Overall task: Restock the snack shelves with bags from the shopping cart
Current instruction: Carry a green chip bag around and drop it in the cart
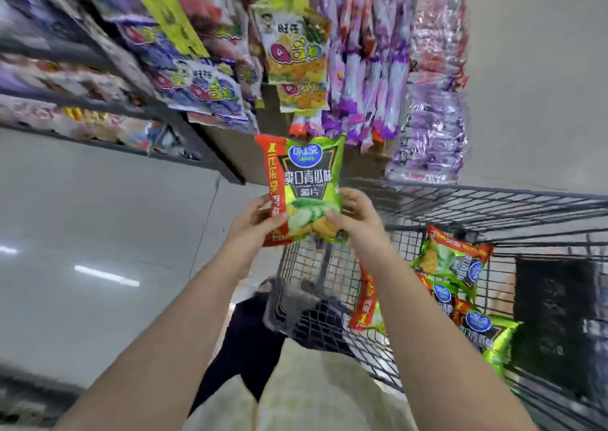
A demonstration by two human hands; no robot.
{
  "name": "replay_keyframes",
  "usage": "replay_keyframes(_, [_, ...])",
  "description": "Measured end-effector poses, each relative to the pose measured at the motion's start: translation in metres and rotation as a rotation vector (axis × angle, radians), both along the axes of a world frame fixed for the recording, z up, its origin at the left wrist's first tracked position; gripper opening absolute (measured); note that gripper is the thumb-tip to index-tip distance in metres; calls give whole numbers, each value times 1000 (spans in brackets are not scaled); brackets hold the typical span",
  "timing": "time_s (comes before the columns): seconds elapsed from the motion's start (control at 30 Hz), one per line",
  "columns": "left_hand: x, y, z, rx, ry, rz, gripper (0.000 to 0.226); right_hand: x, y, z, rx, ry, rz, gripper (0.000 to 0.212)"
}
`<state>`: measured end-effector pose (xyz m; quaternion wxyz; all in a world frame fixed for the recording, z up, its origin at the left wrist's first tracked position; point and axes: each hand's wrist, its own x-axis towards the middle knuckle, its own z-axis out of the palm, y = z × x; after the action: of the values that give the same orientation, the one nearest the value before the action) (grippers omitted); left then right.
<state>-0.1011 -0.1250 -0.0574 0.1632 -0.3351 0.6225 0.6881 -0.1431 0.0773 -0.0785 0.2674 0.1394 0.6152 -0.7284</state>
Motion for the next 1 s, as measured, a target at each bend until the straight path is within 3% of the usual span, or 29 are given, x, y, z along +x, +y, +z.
replay_keyframes(0.37, [43, -166, 88, -75, 253, 305, 29, -13, -183, 82, -69, 272, 289, 52])
replay_keyframes(0.53, [80, -290, 116, -107, 322, 437, 43, 2, -319, 124, -65, 378, 389, 55])
replay_keyframes(0.8, [144, -502, 178, -219, 460, 584, 47, 44, -554, 192, -168, 484, 497, 54])
replay_keyframes(1.0, [168, -622, 225, -313, 543, 656, 46, 58, -683, 238, -258, 578, 553, 51])
